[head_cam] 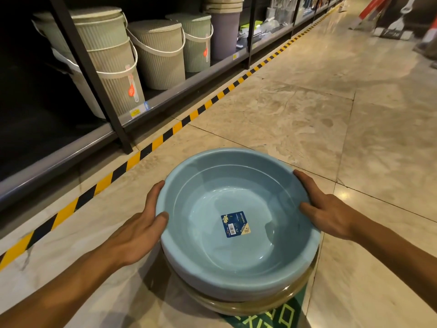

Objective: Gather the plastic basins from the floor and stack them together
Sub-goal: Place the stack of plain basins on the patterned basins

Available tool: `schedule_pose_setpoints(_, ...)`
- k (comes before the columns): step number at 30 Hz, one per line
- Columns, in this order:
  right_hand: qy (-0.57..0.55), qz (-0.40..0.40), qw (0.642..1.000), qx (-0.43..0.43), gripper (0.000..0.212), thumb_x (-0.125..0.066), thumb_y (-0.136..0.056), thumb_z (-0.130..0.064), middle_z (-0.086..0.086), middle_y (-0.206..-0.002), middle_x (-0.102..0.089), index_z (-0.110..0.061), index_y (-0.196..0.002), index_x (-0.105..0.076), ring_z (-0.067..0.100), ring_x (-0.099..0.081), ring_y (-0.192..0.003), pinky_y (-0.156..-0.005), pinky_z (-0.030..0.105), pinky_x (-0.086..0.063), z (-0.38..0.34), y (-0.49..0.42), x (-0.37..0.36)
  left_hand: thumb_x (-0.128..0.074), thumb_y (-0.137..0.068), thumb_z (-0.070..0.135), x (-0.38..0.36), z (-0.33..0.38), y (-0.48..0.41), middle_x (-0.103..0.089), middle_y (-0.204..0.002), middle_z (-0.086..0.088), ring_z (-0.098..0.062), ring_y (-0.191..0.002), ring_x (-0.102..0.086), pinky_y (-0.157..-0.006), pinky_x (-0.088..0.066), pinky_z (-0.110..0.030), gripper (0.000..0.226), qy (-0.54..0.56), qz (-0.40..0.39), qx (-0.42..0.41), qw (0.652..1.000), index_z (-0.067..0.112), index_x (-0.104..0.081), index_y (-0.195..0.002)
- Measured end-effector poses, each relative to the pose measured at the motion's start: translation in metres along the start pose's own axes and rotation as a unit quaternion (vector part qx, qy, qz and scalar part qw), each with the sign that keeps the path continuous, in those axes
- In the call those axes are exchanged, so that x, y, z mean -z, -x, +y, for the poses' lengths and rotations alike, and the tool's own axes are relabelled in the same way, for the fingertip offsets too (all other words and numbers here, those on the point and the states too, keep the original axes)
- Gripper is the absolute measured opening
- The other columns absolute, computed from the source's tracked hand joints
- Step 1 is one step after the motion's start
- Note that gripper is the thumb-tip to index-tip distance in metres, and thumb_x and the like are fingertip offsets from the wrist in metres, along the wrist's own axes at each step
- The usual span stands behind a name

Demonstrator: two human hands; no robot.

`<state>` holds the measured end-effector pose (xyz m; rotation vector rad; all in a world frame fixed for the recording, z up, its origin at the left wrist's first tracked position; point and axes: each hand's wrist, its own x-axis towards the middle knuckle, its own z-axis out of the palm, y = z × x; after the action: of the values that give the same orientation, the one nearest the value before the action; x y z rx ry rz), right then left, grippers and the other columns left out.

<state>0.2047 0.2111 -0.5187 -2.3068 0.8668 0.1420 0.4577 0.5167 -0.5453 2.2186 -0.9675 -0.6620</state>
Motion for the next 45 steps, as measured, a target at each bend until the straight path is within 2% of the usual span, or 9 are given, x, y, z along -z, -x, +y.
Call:
schedule_pose_setpoints(7, 0.016, -0.022, 1.0, 0.014, 0.074, -0.042, -0.101, -0.027, 0.006, -0.122, -0.06, -0.045, -0.153, 0.008, 0.022, -0.065, -0.092, -0.081, 0.031, -0.049, 0.007, -0.003, -0.005, -0.034, -0.102, 0.047, -0.004, 0.0, 0.004, -0.052, -0.118, 0.029, -0.014, -0.091, -0.069, -0.07, -0.06, -0.024, 0.059, 0.026, -0.001, -0.005, 1.0, 0.08, 0.01, -0.124)
schedule_pose_setpoints(13, -0.033, 0.052, 0.998, 0.027, 0.069, -0.041, -0.096, -0.047, -0.002, -0.125, -0.054, -0.048, -0.155, -0.007, 0.017, -0.056, -0.097, -0.074, 0.021, -0.046, 0.012, -0.001, -0.017, -0.038, -0.096, 0.057, -0.013, -0.005, 0.012, -0.04, -0.142, 0.02, -0.01, -0.118, -0.054, -0.097, -0.053, -0.048, 0.059, 0.114, 0.035, 0.006, 0.993, 0.076, 0.0, -0.137)
schedule_pose_setpoints(16, -0.067, 0.093, 0.993, 0.009, 0.078, -0.035, -0.078, -0.066, 0.003, -0.129, -0.047, -0.056, -0.152, -0.012, 0.021, -0.045, -0.113, -0.094, 0.042, -0.042, 0.016, -0.008, -0.027, -0.038, -0.093, 0.058, -0.018, -0.005, 0.012, -0.031, -0.14, 0.018, 0.008, -0.11, -0.044, -0.108, -0.043, -0.051, 0.059, 0.143, 0.079, 0.021, 0.986, 0.076, -0.003, -0.137)
schedule_pose_setpoints(18, -0.149, 0.098, 0.984, 0.011, 0.077, -0.042, -0.08, -0.059, -0.006, -0.146, -0.036, -0.056, -0.152, -0.015, 0.018, -0.039, -0.123, -0.104, 0.047, -0.04, 0.016, -0.008, -0.033, -0.037, -0.09, 0.06, -0.024, -0.003, 0.012, -0.029, -0.137, 0.031, 0.014, -0.113, -0.037, -0.112, -0.035, -0.049, 0.06, 0.175, 0.083, 0.02, 0.981, 0.076, -0.005, -0.138)
schedule_pose_setpoints(20, -0.247, 0.098, 0.964, 0.023, 0.074, -0.05, -0.085, -0.047, -0.019, -0.15, -0.029, -0.053, -0.152, -0.017, 0.013, -0.043, -0.125, -0.099, 0.038, -0.047, 0.015, -0.003, -0.036, -0.039, -0.086, 0.063, -0.03, -0.002, 0.011, -0.026, -0.136, 0.044, 0.005, -0.127, -0.035, -0.115, -0.033, -0.049, 0.062, 0.207, 0.078, 0.014, 0.975, 0.076, -0.008, -0.138)
schedule_pose_setpoints(22, -0.312, 0.094, 0.945, 0.024, 0.073, -0.054, -0.09, -0.041, -0.026, -0.148, -0.03, -0.054, -0.152, -0.018, 0.006, -0.05, -0.12, -0.084, 0.026, -0.052, 0.018, 0.002, -0.038, -0.042, -0.082, 0.068, -0.036, 0.0, 0.009, -0.026, -0.147, 0.038, -0.009, -0.14, -0.035, -0.115, -0.035, -0.055, 0.065, 0.245, 0.075, 0.011, 0.966, 0.077, -0.01, -0.137)
schedule_pose_setpoints(27, -0.366, 0.074, 0.926, 0.051, 0.07, -0.053, -0.083, -0.046, -0.04, -0.143, -0.033, -0.069, -0.142, -0.023, 0.012, -0.052, -0.125, -0.092, 0.044, -0.058, 0.026, 0.003, -0.044, -0.045, -0.073, 0.076, -0.041, 0.0, 0.009, -0.019, -0.156, 0.035, -0.013, -0.146, -0.031, -0.116, -0.032, -0.057, 0.067, 0.302, 0.091, 0.005, 0.949, 0.082, -0.011, -0.132)
schedule_pose_setpoints(30, -0.38, 0.083, 0.919, 0.062, 0.065, -0.054, -0.083, -0.046, -0.032, -0.146, -0.037, -0.072, -0.137, -0.029, 0.019, -0.054, -0.126, -0.094, 0.054, -0.056, 0.033, 0.002, -0.046, -0.049, -0.072, 0.072, -0.046, -0.005, 0.006, -0.027, -0.145, 0.046, -0.01, -0.141, -0.038, -0.115, -0.037, -0.053, 0.066, 0.332, 0.105, 0.003, 0.937, 0.082, -0.017, -0.129)
schedule_pose_setpoints(45, -0.437, 0.151, 0.886, 0.022, 0.06, -0.059, -0.091, -0.022, -0.018, -0.138, -0.055, -0.054, -0.14, -0.046, 0.02, -0.065, -0.111, -0.078, 0.045, -0.062, 0.029, -0.007, -0.051, -0.06, -0.075, 0.042, -0.052, 0.002, -0.006, -0.046, -0.152, 0.007, -0.03, -0.132, -0.053, -0.103, -0.043, -0.066, 0.078, 0.41, 0.104, 0.026, 0.906, 0.055, -0.032, -0.146)
